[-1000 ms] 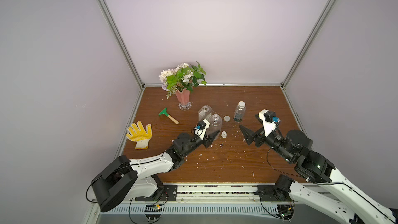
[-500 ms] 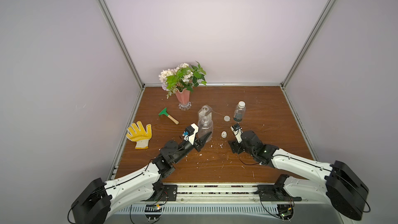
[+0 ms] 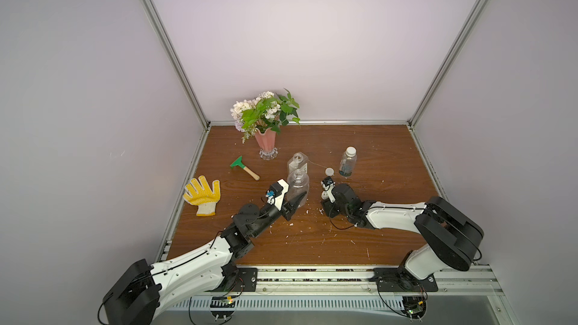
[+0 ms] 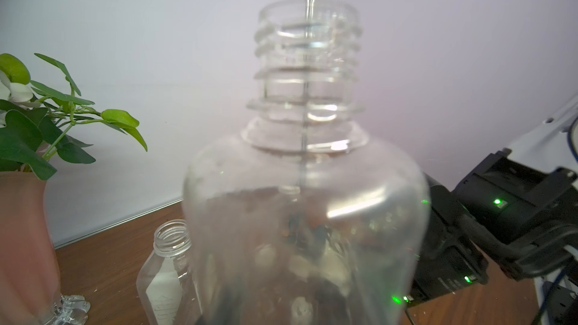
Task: Screw on the bottle caps
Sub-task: Pick up the bottle cap from the center of the board.
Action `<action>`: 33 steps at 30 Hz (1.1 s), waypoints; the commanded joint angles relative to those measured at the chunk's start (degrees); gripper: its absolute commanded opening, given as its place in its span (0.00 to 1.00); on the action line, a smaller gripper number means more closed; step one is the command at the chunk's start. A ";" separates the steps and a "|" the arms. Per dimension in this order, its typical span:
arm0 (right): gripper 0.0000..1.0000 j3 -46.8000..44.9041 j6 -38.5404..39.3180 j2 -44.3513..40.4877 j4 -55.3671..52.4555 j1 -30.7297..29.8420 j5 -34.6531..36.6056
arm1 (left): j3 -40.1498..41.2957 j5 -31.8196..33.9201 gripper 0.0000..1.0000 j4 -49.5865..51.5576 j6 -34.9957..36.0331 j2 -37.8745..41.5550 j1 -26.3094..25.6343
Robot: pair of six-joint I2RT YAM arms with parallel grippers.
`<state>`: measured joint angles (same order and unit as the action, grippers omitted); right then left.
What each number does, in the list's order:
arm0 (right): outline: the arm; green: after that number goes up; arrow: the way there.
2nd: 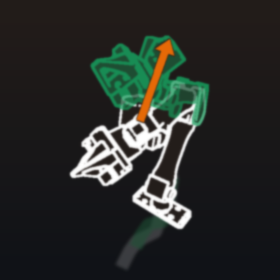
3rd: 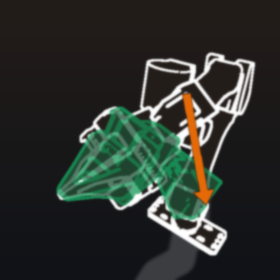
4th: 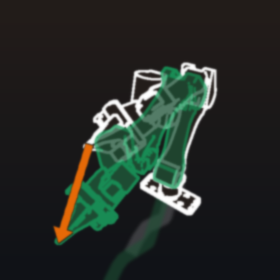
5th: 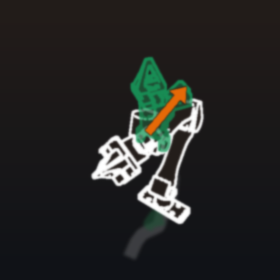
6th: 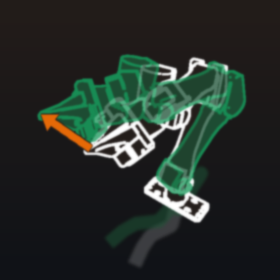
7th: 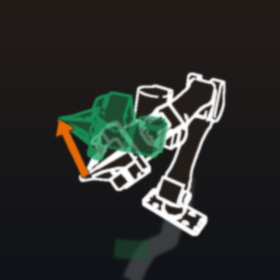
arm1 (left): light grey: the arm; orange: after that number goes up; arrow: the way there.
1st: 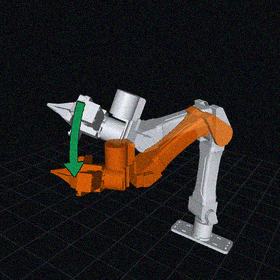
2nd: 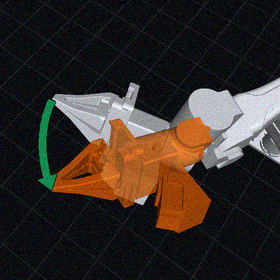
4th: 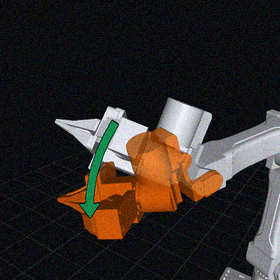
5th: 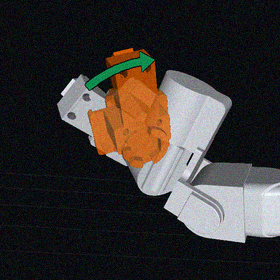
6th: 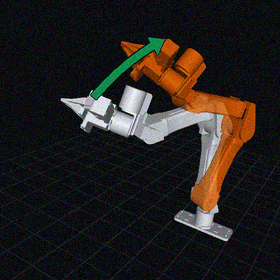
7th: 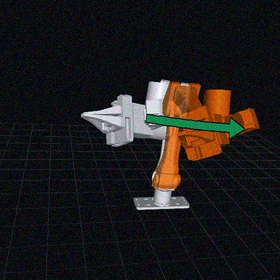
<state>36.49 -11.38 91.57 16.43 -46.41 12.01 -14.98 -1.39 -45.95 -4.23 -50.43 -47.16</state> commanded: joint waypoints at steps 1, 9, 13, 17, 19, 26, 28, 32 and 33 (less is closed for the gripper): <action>0.59 2.81 -0.68 1.83 2.95 0.24 -0.16 | -0.43 0.24 0.45 -0.11 0.61 0.06 0.23; 0.46 3.34 -2.28 4.01 3.71 0.70 0.16 | -0.28 0.40 0.44 0.16 0.76 0.33 0.28; 0.44 3.47 -2.59 4.43 4.05 1.26 0.33 | -0.17 0.35 0.44 0.16 0.76 0.23 0.28; 0.45 4.47 -2.51 5.29 3.75 2.00 -0.59 | -0.20 0.07 0.45 0.11 0.72 0.16 0.22; 0.46 5.13 -2.30 5.72 3.56 2.37 -0.85 | -0.21 -0.03 0.45 0.08 0.72 0.19 0.23; 0.45 7.56 -1.29 7.27 1.99 3.26 -0.93 | -0.15 -0.21 0.44 0.12 0.76 0.23 0.28; 0.43 7.51 -1.35 6.75 1.54 3.26 -0.89 | -0.07 -0.20 0.45 0.16 0.76 0.38 0.34; 0.33 6.66 -1.58 4.27 0.60 3.25 -1.27 | 0.12 -0.17 0.45 -0.01 0.83 0.38 0.23; 0.30 6.48 -1.52 3.54 0.07 3.26 -1.33 | 0.11 -0.19 0.45 -0.08 0.74 0.34 0.28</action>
<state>42.54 -12.82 98.37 18.22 -43.35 11.42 -14.98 -1.26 -45.91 -4.21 -50.52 -47.16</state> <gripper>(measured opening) 0.332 0.449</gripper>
